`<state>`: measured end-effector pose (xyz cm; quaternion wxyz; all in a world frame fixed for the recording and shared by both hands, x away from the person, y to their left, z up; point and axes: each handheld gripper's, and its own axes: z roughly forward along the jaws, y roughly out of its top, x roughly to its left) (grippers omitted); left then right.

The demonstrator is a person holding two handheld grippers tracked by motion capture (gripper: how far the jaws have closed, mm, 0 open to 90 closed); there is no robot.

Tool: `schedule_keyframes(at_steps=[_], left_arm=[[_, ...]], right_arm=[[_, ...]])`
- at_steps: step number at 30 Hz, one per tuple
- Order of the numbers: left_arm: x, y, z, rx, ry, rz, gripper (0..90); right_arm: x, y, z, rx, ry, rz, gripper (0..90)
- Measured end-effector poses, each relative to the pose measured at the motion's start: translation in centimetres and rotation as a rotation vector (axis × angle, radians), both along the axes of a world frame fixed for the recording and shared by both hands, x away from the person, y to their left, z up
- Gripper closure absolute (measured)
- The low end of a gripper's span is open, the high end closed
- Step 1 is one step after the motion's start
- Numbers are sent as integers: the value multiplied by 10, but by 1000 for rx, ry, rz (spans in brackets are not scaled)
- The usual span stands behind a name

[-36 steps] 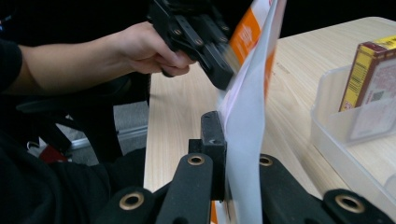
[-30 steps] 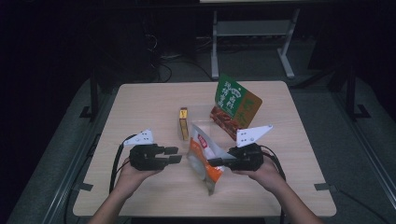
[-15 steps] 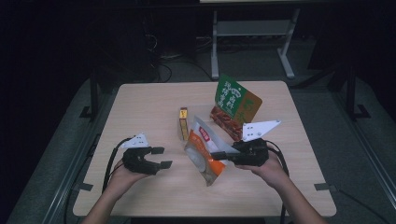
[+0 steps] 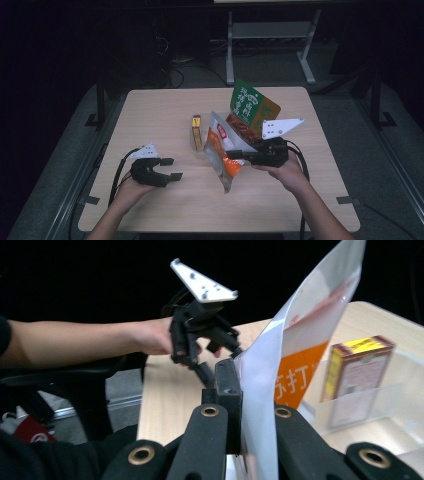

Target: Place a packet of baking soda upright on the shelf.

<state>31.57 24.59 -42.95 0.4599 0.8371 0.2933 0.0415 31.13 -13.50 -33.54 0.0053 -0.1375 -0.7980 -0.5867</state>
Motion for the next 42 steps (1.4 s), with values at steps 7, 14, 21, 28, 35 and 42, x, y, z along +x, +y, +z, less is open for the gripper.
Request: schedule_keyframes(at_steps=[7,14,21,28,35,42], left_arm=[[2,4,-1,22,-12,5,247],[2,3,-4,29,-4,9,238],[2,2,-4,38,-9,6,237],[2,2,-4,46,-10,2,233],[1,1,-4,47,-14,-4,232],[1,1,-4,51,-12,-5,232]], right_arm=[[21,-1,9,-24,-21,-60,900],[43,-1,15,-20,-23,-129,900],[62,3,19,-23,-21,-180,900],[79,13,21,-49,-17,-207,900],[95,20,20,-91,-6,-226,900],[105,28,18,-109,1,-236,900]])
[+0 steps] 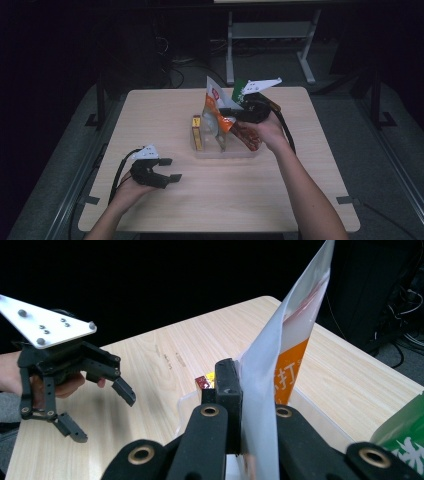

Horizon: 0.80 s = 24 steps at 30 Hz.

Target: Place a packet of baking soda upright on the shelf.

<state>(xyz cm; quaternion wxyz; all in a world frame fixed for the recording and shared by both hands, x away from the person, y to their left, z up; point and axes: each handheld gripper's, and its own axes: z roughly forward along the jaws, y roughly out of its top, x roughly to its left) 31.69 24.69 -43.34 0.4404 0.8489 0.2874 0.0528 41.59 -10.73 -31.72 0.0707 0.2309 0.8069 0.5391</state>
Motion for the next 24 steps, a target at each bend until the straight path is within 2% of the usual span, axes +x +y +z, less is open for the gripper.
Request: schedule_keyframes(at_steps=[7,10,16,24], left_arm=[[0,0,0,2,-1,2,232],[0,-1,0,-5,3,3,232],[0,-1,-1,-1,8,2,232],[-1,-3,-2,0,16,-3,232]], right_arm=[[5,6,-9,-55,3,-22,900],[7,9,-17,-71,17,-24,900],[8,9,-23,-69,24,-33,900],[9,11,-27,-101,26,-50,900]])
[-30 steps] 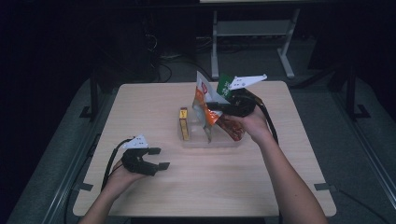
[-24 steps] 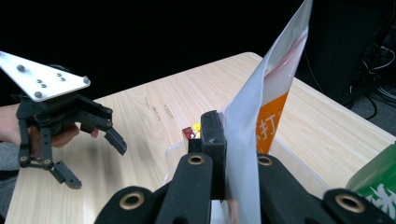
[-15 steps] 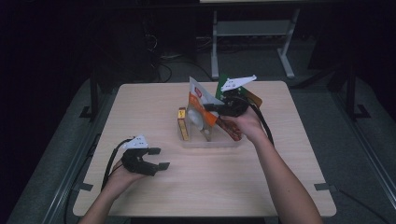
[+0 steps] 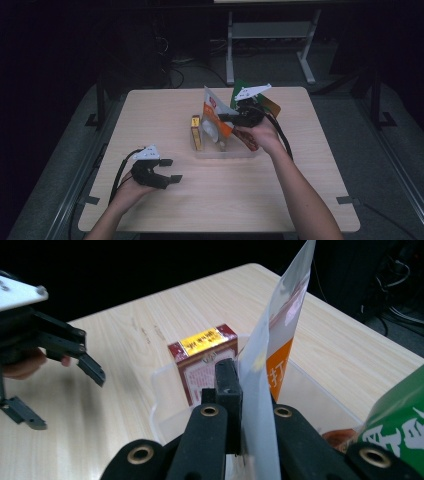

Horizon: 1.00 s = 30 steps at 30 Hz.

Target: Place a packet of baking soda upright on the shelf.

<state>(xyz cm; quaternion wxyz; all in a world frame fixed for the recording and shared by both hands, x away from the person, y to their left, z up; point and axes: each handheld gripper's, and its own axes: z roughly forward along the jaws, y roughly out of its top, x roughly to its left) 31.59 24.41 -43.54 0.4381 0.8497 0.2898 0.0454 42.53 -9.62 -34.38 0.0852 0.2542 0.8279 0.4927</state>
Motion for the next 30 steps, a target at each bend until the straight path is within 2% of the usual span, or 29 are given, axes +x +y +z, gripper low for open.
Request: schedule_keyframes(at_steps=[5,8,13,22,23,30], left_arm=[[-1,-2,-1,1,8,-9,229],[0,-2,-2,7,-1,-18,227],[0,-2,-2,9,-9,-21,223],[0,-4,-3,20,-19,-30,218],[-1,-5,-3,15,-10,-27,217],[-1,-4,-3,21,-15,-36,216]], right_arm=[[1,0,-3,-15,5,-16,899],[1,-2,-2,-16,8,-19,880],[-2,-5,1,-17,-1,-22,786],[-11,-9,6,-53,-7,-40,641],[-12,-9,7,-53,-9,-43,622],[-31,-27,5,-25,-48,-85,495]])
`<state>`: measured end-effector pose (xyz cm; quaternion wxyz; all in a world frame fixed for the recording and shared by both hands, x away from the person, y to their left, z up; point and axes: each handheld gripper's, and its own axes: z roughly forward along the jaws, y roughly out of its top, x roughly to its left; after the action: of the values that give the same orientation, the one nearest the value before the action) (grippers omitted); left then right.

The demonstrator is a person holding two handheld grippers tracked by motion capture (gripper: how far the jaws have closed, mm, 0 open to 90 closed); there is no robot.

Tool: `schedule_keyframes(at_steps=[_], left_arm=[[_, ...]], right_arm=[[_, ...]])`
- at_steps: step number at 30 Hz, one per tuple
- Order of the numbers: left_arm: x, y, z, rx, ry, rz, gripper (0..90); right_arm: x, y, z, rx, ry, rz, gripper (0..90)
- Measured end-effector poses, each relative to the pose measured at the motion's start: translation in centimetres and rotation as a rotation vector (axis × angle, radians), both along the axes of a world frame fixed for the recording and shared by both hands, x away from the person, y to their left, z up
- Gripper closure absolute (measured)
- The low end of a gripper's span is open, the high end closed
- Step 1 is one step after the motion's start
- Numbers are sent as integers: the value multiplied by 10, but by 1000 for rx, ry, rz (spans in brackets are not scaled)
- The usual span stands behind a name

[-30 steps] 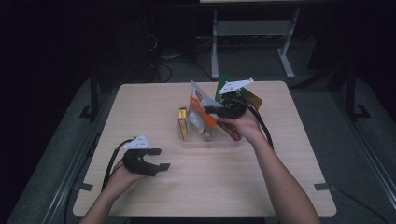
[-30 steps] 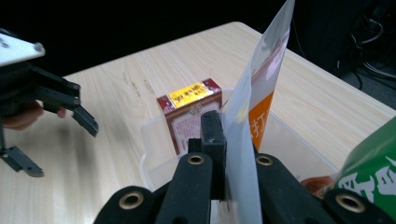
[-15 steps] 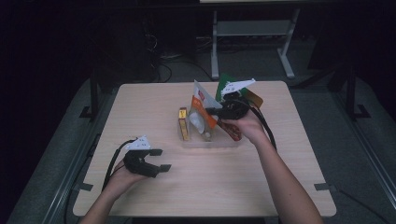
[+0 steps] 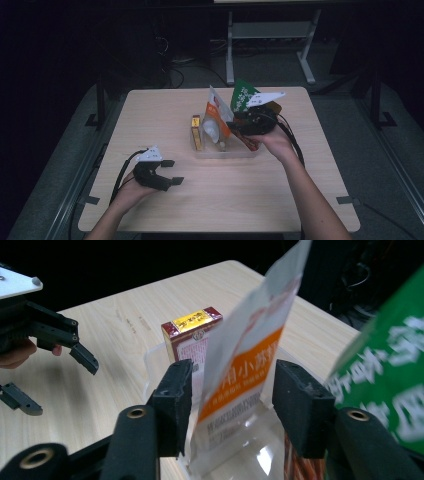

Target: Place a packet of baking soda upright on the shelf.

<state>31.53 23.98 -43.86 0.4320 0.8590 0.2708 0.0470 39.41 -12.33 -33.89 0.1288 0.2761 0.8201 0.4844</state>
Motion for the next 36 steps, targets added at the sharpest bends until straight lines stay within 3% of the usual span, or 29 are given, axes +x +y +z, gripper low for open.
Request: schedule_keyframes(at_steps=[3,9,11,13,21,28,32,36], left_arm=[[-2,-1,0,5,-14,-10,216],[-5,-5,1,15,-25,-24,216],[-7,-5,1,11,-15,-30,216],[-9,-5,2,-30,17,-44,216],[-25,0,6,36,-22,-59,217],[-37,5,-1,80,1,-58,217],[-43,9,-5,95,6,-61,217],[-43,8,-7,115,13,-97,217]], right_arm=[[-8,-10,-3,21,7,-7,477],[-27,-27,-10,16,24,-6,452],[-32,-30,-14,5,33,-1,444],[-39,-35,-20,-6,35,2,442],[-66,-45,-45,-86,69,35,405],[-85,-50,-65,-127,72,64,381],[-94,-53,-79,-138,98,82,370],[-98,-55,-92,-176,117,87,368]])
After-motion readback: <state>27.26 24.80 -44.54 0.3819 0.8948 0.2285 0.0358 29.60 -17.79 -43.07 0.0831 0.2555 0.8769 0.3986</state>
